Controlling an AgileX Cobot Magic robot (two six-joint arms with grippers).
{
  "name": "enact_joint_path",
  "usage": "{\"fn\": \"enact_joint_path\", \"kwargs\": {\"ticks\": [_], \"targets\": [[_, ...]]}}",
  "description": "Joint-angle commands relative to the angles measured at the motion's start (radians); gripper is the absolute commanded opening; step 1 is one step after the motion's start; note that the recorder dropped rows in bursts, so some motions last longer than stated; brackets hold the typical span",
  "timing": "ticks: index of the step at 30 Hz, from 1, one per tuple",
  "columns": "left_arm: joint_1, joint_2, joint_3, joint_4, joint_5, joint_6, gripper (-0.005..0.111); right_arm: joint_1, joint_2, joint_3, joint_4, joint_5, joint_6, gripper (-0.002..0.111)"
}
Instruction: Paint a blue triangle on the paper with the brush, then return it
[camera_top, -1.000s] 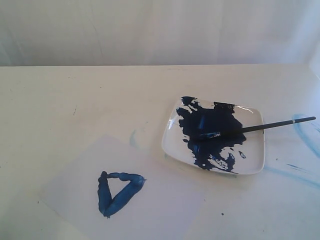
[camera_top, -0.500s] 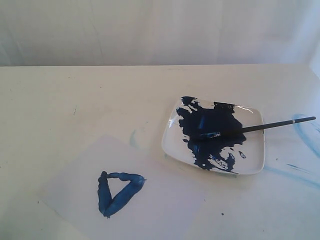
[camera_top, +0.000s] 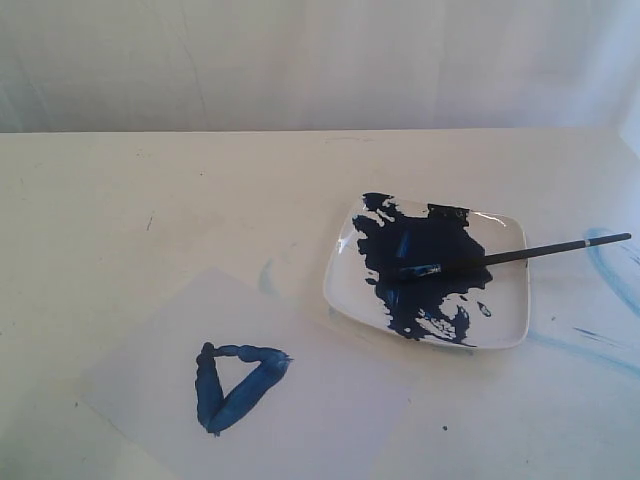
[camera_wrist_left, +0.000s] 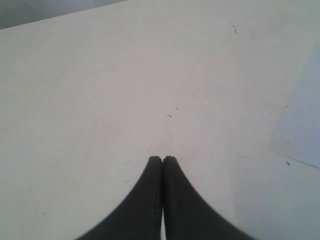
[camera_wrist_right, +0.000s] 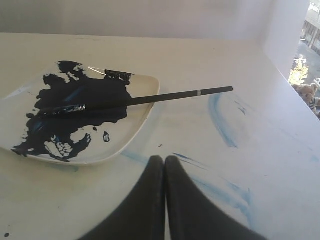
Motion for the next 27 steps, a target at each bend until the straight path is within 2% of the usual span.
{"fn": "enact_joint_path", "kwargs": {"ticks": [1,7,11,16,27], "targets": [[0.004,-0.005,0.003,0.005,-0.004,-0.003,0.000,0.004,-0.006,0.001,-0.007,-0.008,0.006,0.000],[0.004,-0.005,0.003,-0.009,-0.004,-0.003,0.000,0.004,-0.006,0.001,-0.007,-0.008,0.006,0.000],[0.004,-0.005,0.003,-0.182,-0.003,0.009,0.000,0.004,-0.006,0.001,-0.007,-0.008,0.006,0.000],[0.004,-0.005,0.003,-0.240,-0.005,0.017,0.000,0.004,-0.006,0.001,-0.007,-0.008,0.006,0.000],[0.004,-0.005,0.003,-0.247,-0.001,-0.046,0.000,0.004,-0.006,0.001,-0.007,-0.008,0.006,0.000]]}}
